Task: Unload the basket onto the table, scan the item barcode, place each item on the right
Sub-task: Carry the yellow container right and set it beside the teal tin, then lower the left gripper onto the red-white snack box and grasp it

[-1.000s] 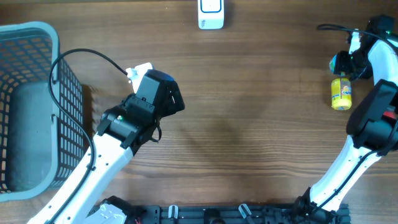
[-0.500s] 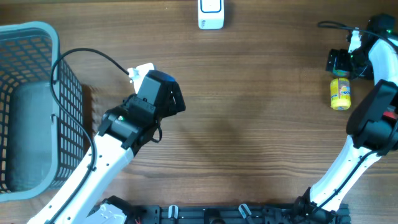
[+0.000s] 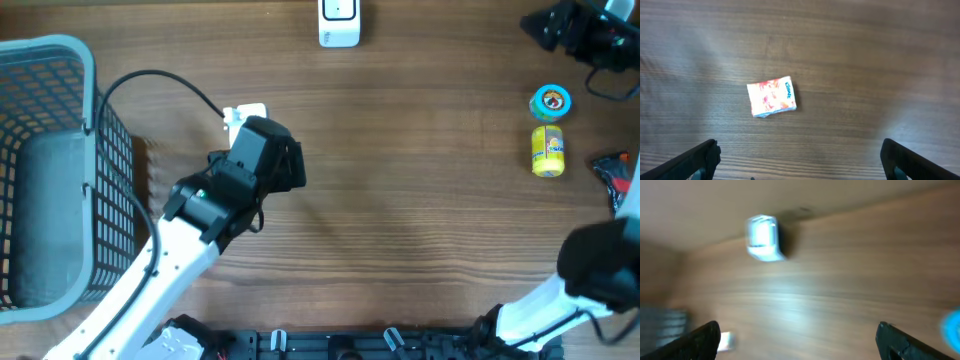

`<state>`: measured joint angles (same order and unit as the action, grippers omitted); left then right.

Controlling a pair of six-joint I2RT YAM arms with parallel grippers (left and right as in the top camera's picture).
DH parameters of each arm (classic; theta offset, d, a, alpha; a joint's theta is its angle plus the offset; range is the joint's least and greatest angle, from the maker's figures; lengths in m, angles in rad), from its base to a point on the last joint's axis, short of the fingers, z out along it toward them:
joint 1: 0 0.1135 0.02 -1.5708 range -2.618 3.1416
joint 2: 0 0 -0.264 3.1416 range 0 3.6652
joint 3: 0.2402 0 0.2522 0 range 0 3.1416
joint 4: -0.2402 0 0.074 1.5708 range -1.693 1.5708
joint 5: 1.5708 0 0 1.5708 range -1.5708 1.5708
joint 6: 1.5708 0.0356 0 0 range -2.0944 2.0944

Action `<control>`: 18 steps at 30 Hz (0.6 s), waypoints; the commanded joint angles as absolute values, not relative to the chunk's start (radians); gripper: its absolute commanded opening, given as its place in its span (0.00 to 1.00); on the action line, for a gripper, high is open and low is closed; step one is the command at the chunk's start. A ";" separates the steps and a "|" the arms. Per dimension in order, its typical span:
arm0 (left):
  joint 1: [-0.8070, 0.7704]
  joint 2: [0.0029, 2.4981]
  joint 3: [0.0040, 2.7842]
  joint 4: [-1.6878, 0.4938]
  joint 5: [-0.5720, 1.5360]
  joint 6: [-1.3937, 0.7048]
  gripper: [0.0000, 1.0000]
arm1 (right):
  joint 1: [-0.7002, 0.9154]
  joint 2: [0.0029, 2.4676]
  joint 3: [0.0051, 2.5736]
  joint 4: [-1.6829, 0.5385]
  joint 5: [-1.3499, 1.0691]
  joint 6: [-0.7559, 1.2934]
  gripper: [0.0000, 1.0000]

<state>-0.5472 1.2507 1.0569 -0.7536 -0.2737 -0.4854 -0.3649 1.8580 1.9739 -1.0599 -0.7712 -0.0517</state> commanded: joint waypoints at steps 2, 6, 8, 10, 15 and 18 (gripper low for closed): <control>-0.500 1.361 1.051 -0.743 -0.241 -0.519 1.00 | -0.225 1.838 1.976 -1.166 -0.534 0.051 1.00; -0.446 1.417 1.051 -0.751 -0.208 -0.724 1.00 | -0.117 1.846 1.968 -1.206 -0.291 0.139 1.00; -0.440 1.439 1.051 -0.748 -0.201 -0.783 1.00 | -0.080 1.847 1.968 -1.200 -0.279 0.130 1.00; -0.441 1.461 1.051 -0.746 -0.202 -0.807 1.00 | -0.061 1.847 1.968 -1.192 -0.277 0.131 1.00; -0.440 1.540 1.051 -0.709 -0.201 -0.905 1.00 | -0.054 1.848 1.968 -1.192 -0.276 0.131 1.00; -0.440 1.613 1.051 -0.674 -0.189 -0.936 1.00 | -0.054 1.850 1.968 -1.203 -0.257 0.134 1.00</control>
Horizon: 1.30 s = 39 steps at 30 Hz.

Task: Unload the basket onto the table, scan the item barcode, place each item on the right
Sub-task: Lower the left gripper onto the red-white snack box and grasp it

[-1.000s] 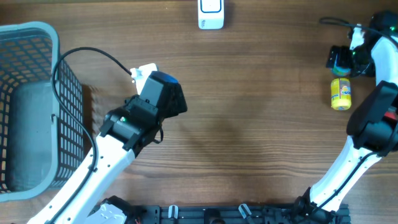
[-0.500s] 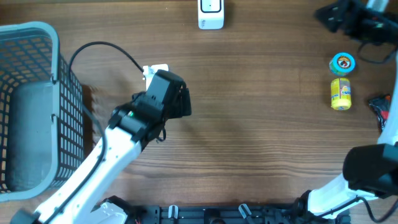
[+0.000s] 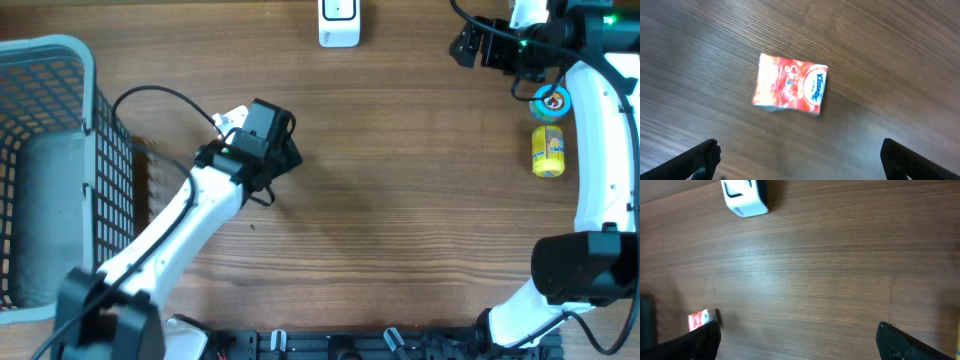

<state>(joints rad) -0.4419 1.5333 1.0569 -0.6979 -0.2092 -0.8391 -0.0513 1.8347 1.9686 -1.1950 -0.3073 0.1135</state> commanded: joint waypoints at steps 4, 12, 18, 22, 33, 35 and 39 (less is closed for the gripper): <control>-0.440 1.715 1.051 -0.657 -0.177 -0.935 1.00 | -0.054 1.850 1.968 -1.221 -0.255 0.134 1.00; -0.434 1.803 1.051 -0.642 -0.210 -0.865 1.00 | -0.054 1.850 1.968 -1.224 -0.255 0.157 1.00; -0.385 1.835 1.051 -0.623 -0.213 -0.805 1.00 | -0.054 1.850 1.968 -1.232 -0.255 0.160 1.00; -0.351 1.835 1.051 -0.592 -0.209 -0.762 1.00 | -0.054 1.850 1.968 -1.232 -0.255 0.160 0.99; -0.337 1.912 1.051 -0.530 -0.176 -0.714 0.98 | -0.054 1.850 1.968 -1.237 -0.255 0.160 1.00; -0.337 1.936 1.051 -0.527 -0.149 -0.745 0.89 | -0.054 1.850 1.968 -1.236 -0.255 0.160 1.00; -0.338 1.962 1.051 -0.519 -0.146 -0.805 0.83 | -0.054 1.850 1.968 -1.236 -0.255 0.160 1.00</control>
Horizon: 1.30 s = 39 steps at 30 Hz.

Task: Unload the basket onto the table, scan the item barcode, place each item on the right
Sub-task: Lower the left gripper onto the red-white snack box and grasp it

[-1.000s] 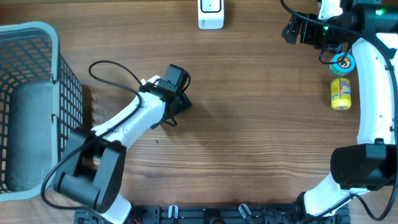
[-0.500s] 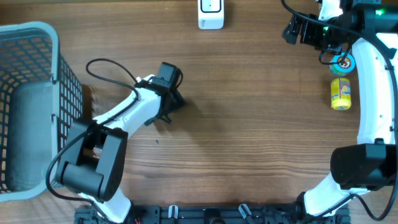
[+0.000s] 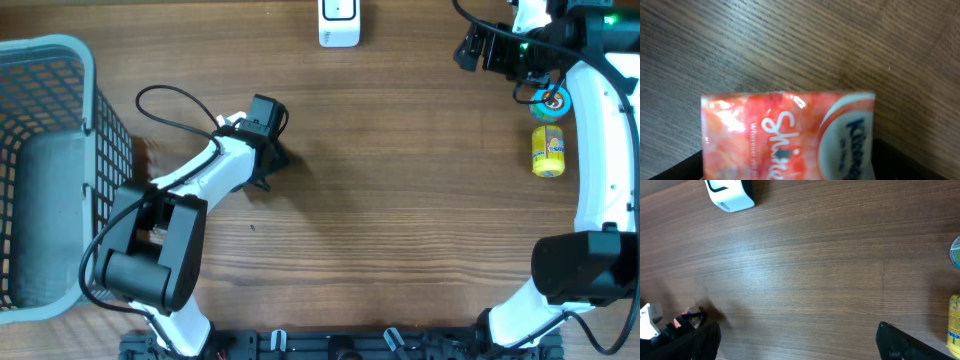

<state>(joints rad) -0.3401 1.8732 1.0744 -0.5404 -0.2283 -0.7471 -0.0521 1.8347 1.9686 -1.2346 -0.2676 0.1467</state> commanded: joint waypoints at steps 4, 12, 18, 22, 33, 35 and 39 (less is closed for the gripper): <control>-0.338 1.966 1.051 -0.510 -0.146 -0.805 0.72 | -0.054 1.850 1.968 -1.235 -0.255 0.160 1.00; -0.338 1.966 1.051 -0.486 -0.146 -0.796 0.47 | -0.054 1.850 1.968 -1.235 -0.255 0.160 1.00; -0.338 1.965 1.051 -0.485 -0.163 -0.783 0.51 | -0.054 1.850 1.968 -1.231 -0.255 0.159 1.00; -0.339 1.946 1.051 -0.456 -0.209 -0.682 0.51 | -0.054 1.850 1.968 -1.220 -0.254 0.157 1.00; -0.410 1.763 1.054 -0.245 -0.290 -0.356 0.51 | -0.054 1.860 1.968 -1.196 -0.198 0.154 1.00; -0.437 1.701 1.054 -0.179 -0.292 -0.298 0.50 | -0.054 1.869 1.966 -1.190 -0.173 0.148 1.00; -0.479 1.598 1.054 -0.081 -0.361 -0.253 0.51 | -0.054 1.880 1.939 -1.166 -0.145 0.149 1.00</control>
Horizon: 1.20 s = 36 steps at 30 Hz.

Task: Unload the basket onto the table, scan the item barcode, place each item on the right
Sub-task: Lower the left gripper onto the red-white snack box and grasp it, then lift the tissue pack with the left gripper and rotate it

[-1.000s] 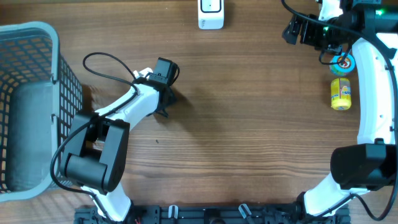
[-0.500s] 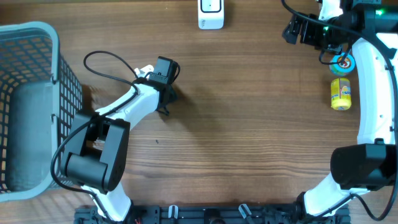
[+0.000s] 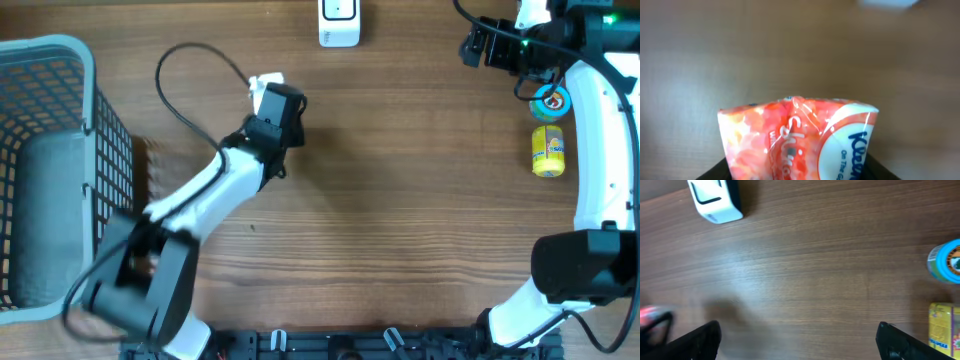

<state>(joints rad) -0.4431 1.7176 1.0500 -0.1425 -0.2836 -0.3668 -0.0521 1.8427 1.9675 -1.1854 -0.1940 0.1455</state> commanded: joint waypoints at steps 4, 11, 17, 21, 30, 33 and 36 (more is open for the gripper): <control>-0.507 1.517 1.054 0.001 -0.377 -0.184 0.52 | -0.054 1.893 1.903 -1.133 -0.145 0.149 1.00; -0.557 1.435 1.054 0.024 -0.388 -0.159 0.54 | -0.054 1.958 1.889 -1.115 -0.140 0.130 1.00; -0.673 1.415 1.054 0.036 -0.416 -0.010 0.44 | -0.054 2.022 1.889 -1.114 -0.111 0.129 1.00; -0.797 1.415 1.054 0.036 -0.501 0.136 0.45 | -0.054 2.054 1.889 -1.104 -0.112 0.101 1.00; -0.966 1.413 1.054 0.038 -0.690 0.258 0.45 | -0.054 2.078 1.889 -1.080 -0.108 0.078 1.00; -0.976 1.403 1.054 0.038 -0.686 0.255 0.44 | -0.055 2.078 1.889 -1.071 -0.090 0.077 1.00; -0.990 1.373 1.054 0.031 -0.658 0.255 0.44 | -0.055 2.079 1.889 -1.058 -0.057 0.078 1.00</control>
